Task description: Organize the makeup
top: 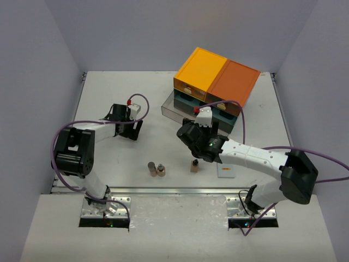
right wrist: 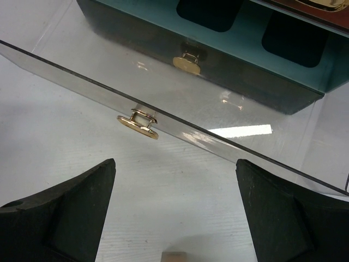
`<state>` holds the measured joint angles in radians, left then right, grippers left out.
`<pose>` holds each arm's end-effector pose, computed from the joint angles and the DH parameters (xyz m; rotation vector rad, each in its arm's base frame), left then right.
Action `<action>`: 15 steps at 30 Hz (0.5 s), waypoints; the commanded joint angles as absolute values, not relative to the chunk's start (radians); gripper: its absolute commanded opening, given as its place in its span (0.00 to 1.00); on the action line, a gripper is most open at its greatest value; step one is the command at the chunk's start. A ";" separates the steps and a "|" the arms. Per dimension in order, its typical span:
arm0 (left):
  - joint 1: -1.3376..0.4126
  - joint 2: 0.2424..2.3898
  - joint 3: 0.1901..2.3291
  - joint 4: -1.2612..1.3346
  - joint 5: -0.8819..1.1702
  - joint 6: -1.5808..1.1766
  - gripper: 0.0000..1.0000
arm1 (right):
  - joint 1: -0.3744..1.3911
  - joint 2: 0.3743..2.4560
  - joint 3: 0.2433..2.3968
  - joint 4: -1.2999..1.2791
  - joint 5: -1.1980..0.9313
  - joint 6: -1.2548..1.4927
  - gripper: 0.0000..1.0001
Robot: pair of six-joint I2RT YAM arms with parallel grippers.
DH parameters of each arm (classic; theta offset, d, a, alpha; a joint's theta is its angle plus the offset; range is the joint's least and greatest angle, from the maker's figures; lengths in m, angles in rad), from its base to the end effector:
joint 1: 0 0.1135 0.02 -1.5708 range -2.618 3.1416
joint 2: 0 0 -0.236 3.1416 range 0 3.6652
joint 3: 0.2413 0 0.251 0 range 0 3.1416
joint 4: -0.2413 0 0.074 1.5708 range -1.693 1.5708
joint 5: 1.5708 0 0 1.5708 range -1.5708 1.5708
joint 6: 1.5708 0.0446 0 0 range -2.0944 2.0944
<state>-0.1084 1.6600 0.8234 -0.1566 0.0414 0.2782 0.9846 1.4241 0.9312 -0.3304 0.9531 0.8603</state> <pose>0.3115 -0.0358 0.1085 0.5078 2.5119 0.0117 0.1943 0.2269 0.2113 0.2757 1.9905 0.0017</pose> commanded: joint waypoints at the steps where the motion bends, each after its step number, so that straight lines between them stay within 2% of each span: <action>1: -0.099 1.694 0.777 -0.278 0.031 0.330 0.15 | 0.992 1.374 0.929 -0.321 1.008 0.854 0.91; 2: -0.099 1.688 0.780 -0.279 0.035 0.330 0.05 | 0.992 1.371 0.927 -0.322 1.008 0.852 0.91; 3: -0.100 1.671 0.786 -0.282 0.045 0.327 0.01 | 0.994 1.363 0.926 -0.322 1.005 0.848 0.91; 6: -0.098 1.632 0.807 -0.297 0.075 0.322 0.00 | 0.997 1.338 0.922 -0.321 0.990 0.825 0.91; 15: -0.102 1.360 1.007 -0.440 0.209 0.295 0.00 | 0.996 1.212 0.903 -0.282 0.743 0.606 0.91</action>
<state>-0.1078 1.5068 0.8595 -0.3822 0.1144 0.3053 0.9912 1.2897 0.9103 -0.3045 0.8558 0.7054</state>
